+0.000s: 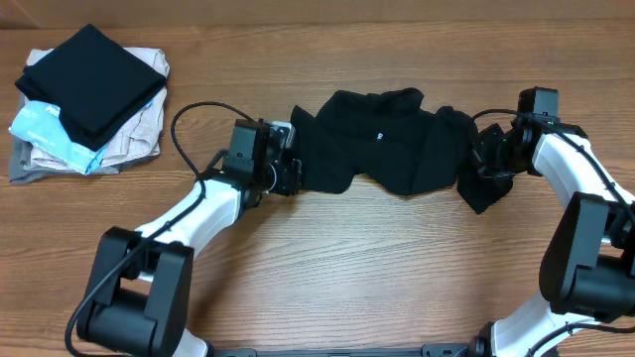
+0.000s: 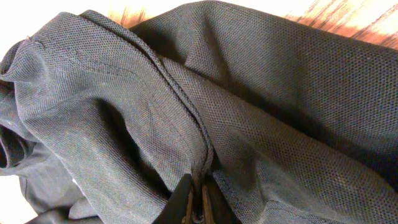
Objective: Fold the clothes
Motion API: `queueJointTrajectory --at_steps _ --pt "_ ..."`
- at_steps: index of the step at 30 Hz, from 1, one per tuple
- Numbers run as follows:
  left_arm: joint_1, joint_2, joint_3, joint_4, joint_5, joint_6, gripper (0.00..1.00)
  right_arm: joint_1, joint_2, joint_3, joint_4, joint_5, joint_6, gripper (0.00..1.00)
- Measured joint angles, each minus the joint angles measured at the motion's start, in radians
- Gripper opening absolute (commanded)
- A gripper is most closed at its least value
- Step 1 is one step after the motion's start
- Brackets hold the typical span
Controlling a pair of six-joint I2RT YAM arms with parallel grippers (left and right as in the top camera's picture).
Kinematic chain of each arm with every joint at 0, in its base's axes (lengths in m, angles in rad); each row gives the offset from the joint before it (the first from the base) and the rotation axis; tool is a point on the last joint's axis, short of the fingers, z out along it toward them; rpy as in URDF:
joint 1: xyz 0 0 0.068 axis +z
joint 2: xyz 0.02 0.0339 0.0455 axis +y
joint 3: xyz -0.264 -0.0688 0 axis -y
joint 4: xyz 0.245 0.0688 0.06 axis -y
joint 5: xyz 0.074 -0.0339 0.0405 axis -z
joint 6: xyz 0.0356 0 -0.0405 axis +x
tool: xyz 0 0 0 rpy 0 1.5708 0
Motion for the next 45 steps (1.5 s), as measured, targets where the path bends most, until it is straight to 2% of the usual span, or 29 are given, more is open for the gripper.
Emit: queueJointTrajectory --at_steps 7,11,13,15,20,25,26,28,29,33,38,45 --pt "0.0 0.006 -0.003 0.008 -0.004 0.003 0.63 0.0 0.0 0.0 0.002 0.0 0.0 0.05" --pt "0.0 0.023 -0.003 0.043 -0.004 0.006 0.68 0.0 0.0 0.0 0.003 0.0 0.0 0.05" --pt "0.0 0.05 -0.003 0.069 -0.002 0.006 0.67 0.0 0.0 0.0 0.003 0.0 0.0 0.05" --pt "0.0 0.073 -0.003 0.075 0.005 0.006 0.63 0.0 0.0 0.0 0.003 0.0 0.0 0.05" --pt "0.011 0.081 -0.004 0.074 0.021 0.006 0.42 0.0 0.0 0.0 0.003 0.0 0.0 0.05" --pt "0.022 0.081 -0.004 0.069 0.031 0.009 0.32 0.0 0.0 0.0 0.003 0.0 0.0 0.05" --pt "0.022 0.081 -0.004 0.068 0.031 0.009 0.27 0.0 0.0 0.0 0.003 0.0 0.0 0.05" --pt "0.022 0.081 -0.004 0.065 0.032 0.01 0.08 0.0 0.0 0.0 0.003 0.0 -0.001 0.04" --pt "0.022 0.081 -0.004 0.062 0.034 0.014 0.04 0.0 0.0 0.0 0.003 0.001 -0.001 0.04" --pt "0.023 0.081 0.005 0.017 0.039 0.011 0.04 0.0 0.0 0.0 0.002 0.006 -0.004 0.04" --pt "0.023 0.065 0.07 -0.132 0.042 0.01 0.04 0.0 0.0 0.002 -0.018 0.005 -0.019 0.04" --pt "0.023 -0.09 0.232 -0.299 0.042 0.01 0.04 0.0 -0.006 0.073 -0.158 -0.002 -0.074 0.04"
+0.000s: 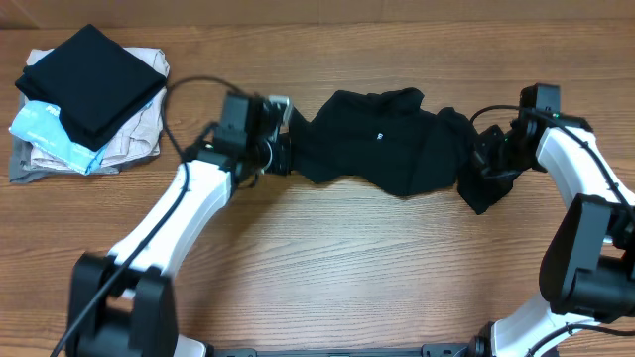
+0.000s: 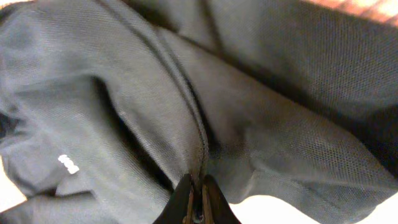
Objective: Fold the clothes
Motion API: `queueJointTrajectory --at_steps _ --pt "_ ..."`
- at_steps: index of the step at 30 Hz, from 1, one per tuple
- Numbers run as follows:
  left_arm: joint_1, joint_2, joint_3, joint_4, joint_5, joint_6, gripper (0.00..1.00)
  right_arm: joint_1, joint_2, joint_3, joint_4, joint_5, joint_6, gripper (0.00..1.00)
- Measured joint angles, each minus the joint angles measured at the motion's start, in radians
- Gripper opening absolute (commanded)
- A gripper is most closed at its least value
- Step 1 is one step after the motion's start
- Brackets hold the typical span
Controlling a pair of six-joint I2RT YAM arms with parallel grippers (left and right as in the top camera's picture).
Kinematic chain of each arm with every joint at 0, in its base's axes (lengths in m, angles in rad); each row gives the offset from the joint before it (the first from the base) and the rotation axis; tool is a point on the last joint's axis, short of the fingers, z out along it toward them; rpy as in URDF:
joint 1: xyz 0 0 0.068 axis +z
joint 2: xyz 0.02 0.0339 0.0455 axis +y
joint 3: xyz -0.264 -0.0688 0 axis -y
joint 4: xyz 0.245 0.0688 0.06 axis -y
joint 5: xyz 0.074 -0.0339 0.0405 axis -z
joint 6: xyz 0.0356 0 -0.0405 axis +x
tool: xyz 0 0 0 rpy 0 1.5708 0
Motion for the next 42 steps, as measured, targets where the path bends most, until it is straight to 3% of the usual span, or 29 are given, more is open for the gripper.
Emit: queueJointTrajectory --at_steps 17,31,42 --pt "0.0 -0.163 0.328 -0.367 -0.1 -0.005 0.04 -0.13 -0.341 0.156 -0.309 -0.048 -0.145 0.04" --pt "0.034 -0.2 0.938 -0.714 -0.202 -0.111 0.04 -0.26 -0.467 0.702 -0.676 -0.071 -0.281 0.04" --pt "0.05 -0.227 1.262 -0.839 -0.211 -0.134 0.04 -0.339 -0.473 1.003 -0.835 -0.073 -0.307 0.04"
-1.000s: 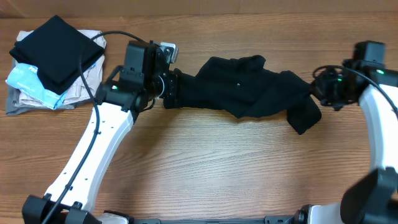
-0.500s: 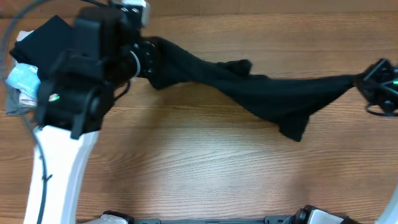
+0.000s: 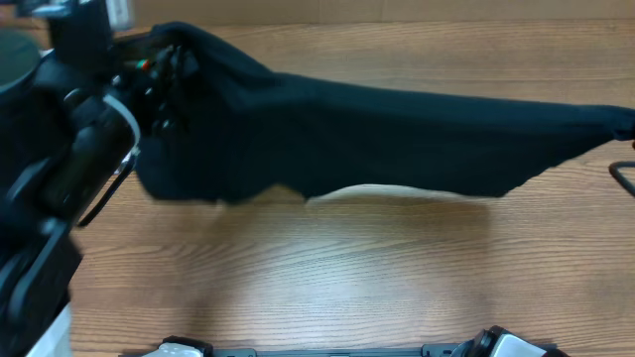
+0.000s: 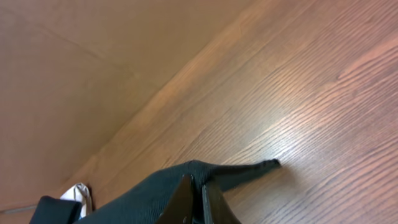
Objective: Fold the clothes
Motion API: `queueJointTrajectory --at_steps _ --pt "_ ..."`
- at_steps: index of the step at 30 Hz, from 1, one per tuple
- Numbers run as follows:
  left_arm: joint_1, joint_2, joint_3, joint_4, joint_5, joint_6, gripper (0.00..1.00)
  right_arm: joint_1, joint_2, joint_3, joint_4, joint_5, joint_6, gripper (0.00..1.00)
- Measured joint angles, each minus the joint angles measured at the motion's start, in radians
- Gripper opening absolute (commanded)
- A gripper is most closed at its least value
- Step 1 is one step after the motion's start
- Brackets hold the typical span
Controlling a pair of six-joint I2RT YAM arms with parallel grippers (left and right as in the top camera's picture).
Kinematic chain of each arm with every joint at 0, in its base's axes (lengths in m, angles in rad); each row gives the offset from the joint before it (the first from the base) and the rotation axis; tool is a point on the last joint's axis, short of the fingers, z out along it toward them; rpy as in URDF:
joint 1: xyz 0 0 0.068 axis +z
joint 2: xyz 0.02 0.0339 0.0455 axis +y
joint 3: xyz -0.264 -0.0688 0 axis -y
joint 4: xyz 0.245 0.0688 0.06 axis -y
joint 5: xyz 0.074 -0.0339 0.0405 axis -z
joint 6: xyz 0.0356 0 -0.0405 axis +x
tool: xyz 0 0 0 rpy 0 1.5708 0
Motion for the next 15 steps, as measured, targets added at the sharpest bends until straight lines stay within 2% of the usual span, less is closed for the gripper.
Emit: queueJointTrajectory --at_steps 7,15 --pt "0.0 -0.089 0.041 -0.052 0.0 -0.019 0.04 -0.002 -0.043 0.055 -0.005 -0.002 -0.005 0.04" --pt "0.0 -0.235 0.048 -0.085 0.003 -0.047 0.04 -0.002 -0.196 0.061 -0.005 -0.003 -0.003 0.04"
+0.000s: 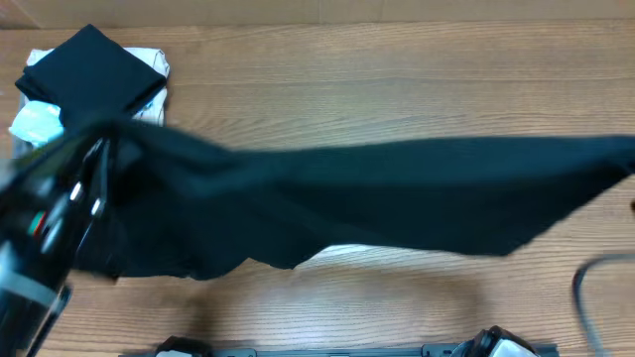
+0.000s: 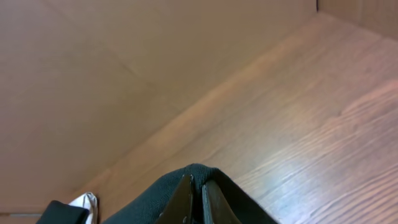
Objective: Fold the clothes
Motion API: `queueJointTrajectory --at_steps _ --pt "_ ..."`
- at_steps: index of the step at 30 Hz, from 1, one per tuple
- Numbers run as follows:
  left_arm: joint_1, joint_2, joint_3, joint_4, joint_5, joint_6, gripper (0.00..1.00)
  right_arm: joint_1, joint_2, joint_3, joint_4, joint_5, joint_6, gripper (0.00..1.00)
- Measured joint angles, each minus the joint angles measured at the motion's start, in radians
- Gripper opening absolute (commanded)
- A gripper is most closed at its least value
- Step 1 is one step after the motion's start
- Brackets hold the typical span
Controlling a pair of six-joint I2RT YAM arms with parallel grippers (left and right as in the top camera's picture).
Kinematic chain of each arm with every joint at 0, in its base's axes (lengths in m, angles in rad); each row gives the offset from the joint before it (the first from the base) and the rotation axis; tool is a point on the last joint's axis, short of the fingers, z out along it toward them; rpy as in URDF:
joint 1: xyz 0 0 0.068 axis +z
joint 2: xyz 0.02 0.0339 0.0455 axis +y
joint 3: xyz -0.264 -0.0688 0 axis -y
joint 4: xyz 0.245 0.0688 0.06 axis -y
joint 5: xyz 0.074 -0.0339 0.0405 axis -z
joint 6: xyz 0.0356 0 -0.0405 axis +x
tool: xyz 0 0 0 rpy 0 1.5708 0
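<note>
A black garment (image 1: 397, 198) hangs stretched wide in the air, close under the overhead camera, and spans almost the full width of the view. Its left end is bunched at my left gripper (image 1: 96, 167), which is blurred and largely wrapped in cloth. The garment's right end runs off the overhead view's right edge, where my right gripper is out of sight. In the right wrist view, my right gripper (image 2: 196, 184) is shut on a fold of the black garment (image 2: 155, 202), high above the wooden table (image 2: 298, 137).
A stack of folded clothes (image 1: 89, 64), topped by a black piece, sits at the table's far left corner; its edge shows as the folded stack (image 2: 74, 208) low in the right wrist view. A cable (image 1: 595, 283) loops at the right front. Bare table (image 1: 397, 69) lies behind the garment.
Both grippers still hold the stretched garment. The left end has moved down and nearer the front in the overhead view. The right wrist view now looks from higher, with less cloth showing.
The garment first lay crumpled in mid table with a gripper at each end, the right one shut on a seam. The left arm then shifted slightly back along it. After that it was lifted and spread between both arms, and it still hangs taut.
</note>
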Motion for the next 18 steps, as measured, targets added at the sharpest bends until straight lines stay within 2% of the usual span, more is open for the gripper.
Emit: queueJointTrajectory --at_steps 6,11,18 --pt "0.0 -0.089 0.014 -0.053 0.041 -0.026 0.04 0.001 -0.12 0.014 -0.001 -0.006 0.004 0.04" --pt "0.0 -0.11 0.018 -0.125 0.055 -0.034 0.04 0.069 -0.164 0.016 -0.002 -0.023 0.019 0.04" --pt "0.0 -0.087 -0.008 -0.196 -0.007 -0.037 0.04 0.183 -0.166 -0.143 -0.002 0.031 0.061 0.04"
